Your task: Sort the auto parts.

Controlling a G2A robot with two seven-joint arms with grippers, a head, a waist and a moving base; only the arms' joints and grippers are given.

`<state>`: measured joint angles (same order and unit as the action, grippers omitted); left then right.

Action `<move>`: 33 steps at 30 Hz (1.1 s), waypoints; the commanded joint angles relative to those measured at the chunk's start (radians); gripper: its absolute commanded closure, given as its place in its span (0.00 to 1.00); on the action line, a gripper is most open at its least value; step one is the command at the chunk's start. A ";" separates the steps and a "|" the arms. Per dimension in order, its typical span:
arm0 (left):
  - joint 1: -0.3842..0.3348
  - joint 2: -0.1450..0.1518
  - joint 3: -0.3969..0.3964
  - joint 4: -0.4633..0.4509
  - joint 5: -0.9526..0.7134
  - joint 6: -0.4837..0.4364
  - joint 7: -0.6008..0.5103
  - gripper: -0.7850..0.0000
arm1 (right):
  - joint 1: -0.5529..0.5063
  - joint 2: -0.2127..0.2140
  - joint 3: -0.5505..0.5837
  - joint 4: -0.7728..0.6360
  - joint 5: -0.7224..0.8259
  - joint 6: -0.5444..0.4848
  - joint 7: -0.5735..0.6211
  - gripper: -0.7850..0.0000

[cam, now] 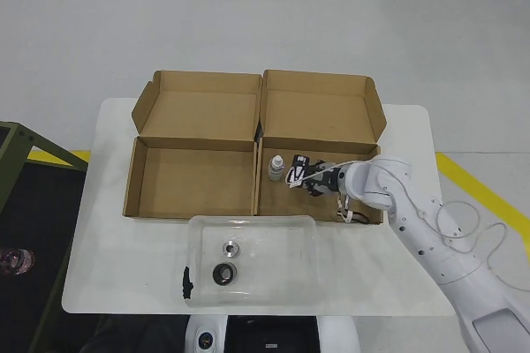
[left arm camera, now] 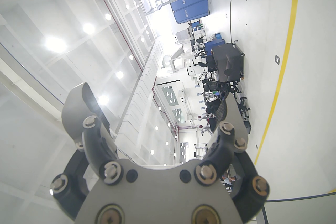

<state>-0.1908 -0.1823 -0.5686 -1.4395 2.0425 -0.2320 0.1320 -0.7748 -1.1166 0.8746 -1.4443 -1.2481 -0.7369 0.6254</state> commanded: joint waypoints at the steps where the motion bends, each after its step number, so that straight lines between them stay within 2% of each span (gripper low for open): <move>1: 0.000 0.000 0.000 0.000 0.000 0.000 0.000 0.00 | 0.005 -0.003 -0.006 0.008 -0.002 0.002 -0.001 0.76; 5: 0.000 0.000 0.000 0.000 0.000 0.000 0.000 0.00 | 0.012 -0.007 -0.013 0.017 -0.001 0.005 -0.003 0.67; 8: 0.000 0.000 0.000 0.000 0.000 0.000 0.000 0.00 | 0.009 -0.008 -0.010 0.010 0.007 0.004 -0.008 0.64; 15: 0.000 0.000 0.000 0.000 0.000 0.000 0.000 0.00 | -0.038 0.011 0.057 -0.080 0.031 -0.009 -0.018 0.55; 33: 0.000 0.000 0.000 0.000 0.000 0.000 0.000 0.00 | -0.275 0.070 0.253 -0.439 0.122 -0.061 -0.080 0.57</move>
<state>-0.1908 -0.1823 -0.5686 -1.4395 2.0425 -0.2320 0.1320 -1.0340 -1.0492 1.1228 -1.8581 -1.1274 -0.7960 0.5483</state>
